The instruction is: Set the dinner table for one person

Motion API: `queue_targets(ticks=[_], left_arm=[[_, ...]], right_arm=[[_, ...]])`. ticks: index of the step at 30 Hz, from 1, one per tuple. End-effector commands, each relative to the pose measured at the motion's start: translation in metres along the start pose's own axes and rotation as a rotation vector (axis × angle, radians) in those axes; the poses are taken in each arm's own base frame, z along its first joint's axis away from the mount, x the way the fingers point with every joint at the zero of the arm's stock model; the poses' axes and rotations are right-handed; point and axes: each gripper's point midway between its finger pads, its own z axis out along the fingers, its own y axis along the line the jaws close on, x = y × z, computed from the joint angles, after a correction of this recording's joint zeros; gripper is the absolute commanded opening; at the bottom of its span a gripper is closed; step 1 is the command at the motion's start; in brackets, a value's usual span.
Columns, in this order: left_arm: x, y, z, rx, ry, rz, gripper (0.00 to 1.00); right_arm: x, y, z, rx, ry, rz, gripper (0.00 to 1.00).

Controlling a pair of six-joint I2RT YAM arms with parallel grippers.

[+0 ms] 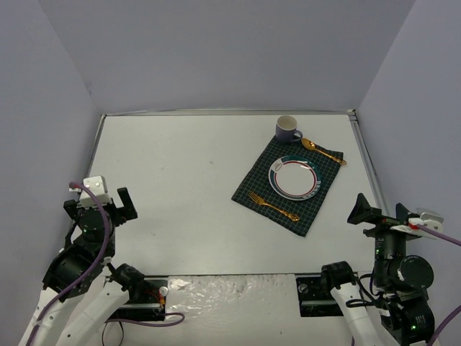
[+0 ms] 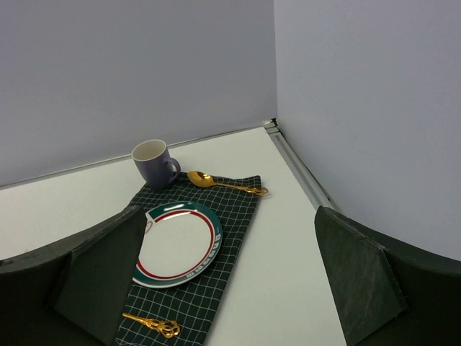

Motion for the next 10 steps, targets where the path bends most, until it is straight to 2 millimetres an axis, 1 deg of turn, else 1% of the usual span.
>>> queue_targets(ticks=[1,10], left_arm=[[-0.0045,-0.0058,0.0072,0.001,-0.005,-0.012,0.97],[-0.0015,-0.0063,0.0124,-0.004,0.017,-0.013,0.97]], right_arm=[[-0.0123,0.0019,0.0044,0.001,-0.043,0.016,1.0],[-0.0099,0.0029,0.0066,0.0,-0.032,0.005,1.0]])
